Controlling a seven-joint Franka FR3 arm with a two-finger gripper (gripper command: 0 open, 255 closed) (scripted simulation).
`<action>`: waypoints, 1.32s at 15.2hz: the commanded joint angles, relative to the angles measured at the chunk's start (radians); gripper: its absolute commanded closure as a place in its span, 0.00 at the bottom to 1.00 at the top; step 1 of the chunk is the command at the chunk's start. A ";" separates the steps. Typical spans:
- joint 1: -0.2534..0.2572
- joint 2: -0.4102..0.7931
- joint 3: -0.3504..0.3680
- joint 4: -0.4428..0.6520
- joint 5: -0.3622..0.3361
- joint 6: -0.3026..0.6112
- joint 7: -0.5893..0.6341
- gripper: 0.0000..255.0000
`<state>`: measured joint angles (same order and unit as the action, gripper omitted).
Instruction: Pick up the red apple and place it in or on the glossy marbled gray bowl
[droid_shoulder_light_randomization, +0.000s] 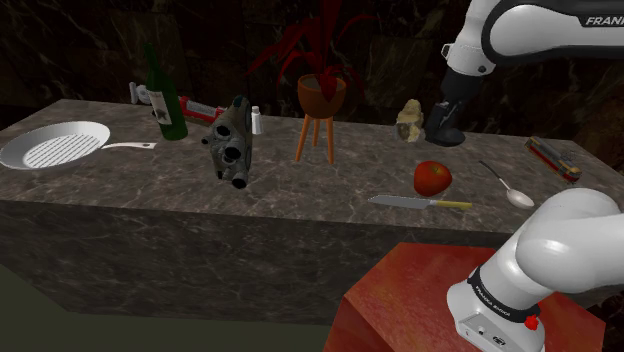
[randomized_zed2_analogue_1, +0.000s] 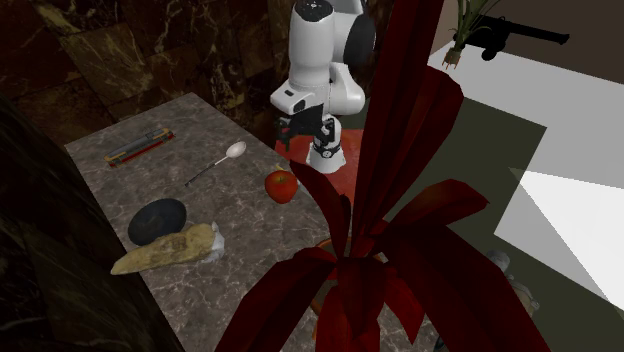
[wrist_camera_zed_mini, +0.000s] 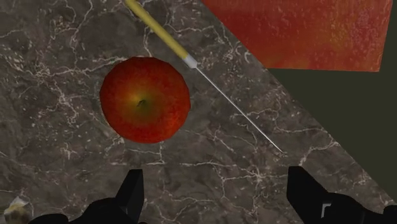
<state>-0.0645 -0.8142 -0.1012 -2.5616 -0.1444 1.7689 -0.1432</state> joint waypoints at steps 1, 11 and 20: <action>-0.021 -0.006 -0.038 -0.049 -0.033 0.039 -0.038 0.00; -0.098 0.055 -0.172 -0.192 -0.155 0.233 -0.143 0.00; -0.105 0.084 -0.189 -0.237 -0.173 0.308 -0.140 0.00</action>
<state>-0.1698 -0.7305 -0.2903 -2.7982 -0.3171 2.0753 -0.2836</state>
